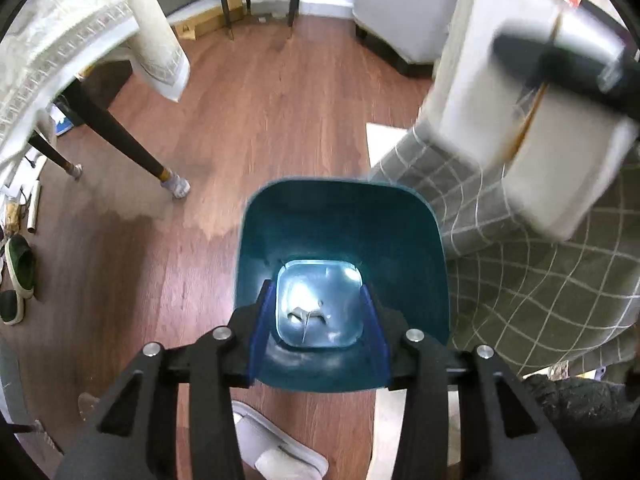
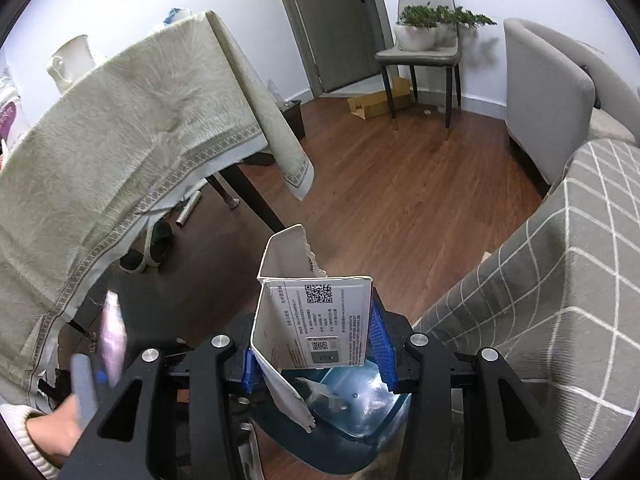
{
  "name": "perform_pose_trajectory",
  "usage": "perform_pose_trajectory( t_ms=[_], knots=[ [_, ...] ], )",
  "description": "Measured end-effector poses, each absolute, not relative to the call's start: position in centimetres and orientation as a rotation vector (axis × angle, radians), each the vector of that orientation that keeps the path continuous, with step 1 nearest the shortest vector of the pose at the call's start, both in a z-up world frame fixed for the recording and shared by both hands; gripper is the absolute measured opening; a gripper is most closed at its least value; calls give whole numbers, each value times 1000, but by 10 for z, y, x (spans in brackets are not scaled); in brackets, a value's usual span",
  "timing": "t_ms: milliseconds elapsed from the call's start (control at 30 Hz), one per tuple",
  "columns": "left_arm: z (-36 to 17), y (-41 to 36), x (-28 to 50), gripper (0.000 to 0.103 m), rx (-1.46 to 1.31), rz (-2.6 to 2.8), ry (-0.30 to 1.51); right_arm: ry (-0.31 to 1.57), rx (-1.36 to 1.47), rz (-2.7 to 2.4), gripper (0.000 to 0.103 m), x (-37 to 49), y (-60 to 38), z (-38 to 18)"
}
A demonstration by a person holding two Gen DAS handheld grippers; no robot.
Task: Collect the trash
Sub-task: 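Open the left tool to drop the box while the right tool lowers the card into the bin and opens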
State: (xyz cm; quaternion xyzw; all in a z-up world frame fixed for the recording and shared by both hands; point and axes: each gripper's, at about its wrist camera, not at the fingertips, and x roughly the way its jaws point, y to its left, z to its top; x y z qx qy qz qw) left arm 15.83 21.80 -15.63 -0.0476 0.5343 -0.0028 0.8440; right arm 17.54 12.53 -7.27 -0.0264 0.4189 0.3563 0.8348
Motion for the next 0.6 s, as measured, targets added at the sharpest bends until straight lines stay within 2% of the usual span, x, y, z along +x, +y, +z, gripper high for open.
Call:
perform_pose_trajectory(
  t_ms=[433, 533, 600],
  knots=[
    [-72, 250, 136, 63, -178, 71, 840, 1017, -104, 723, 46, 179, 152, -129],
    [-61, 252, 134, 73, -177, 84, 807, 1051, -117, 717, 46, 180, 159, -143],
    [-54, 251, 132, 74, -187, 81, 785, 1080, -112, 715, 46, 181, 161, -155]
  ],
)
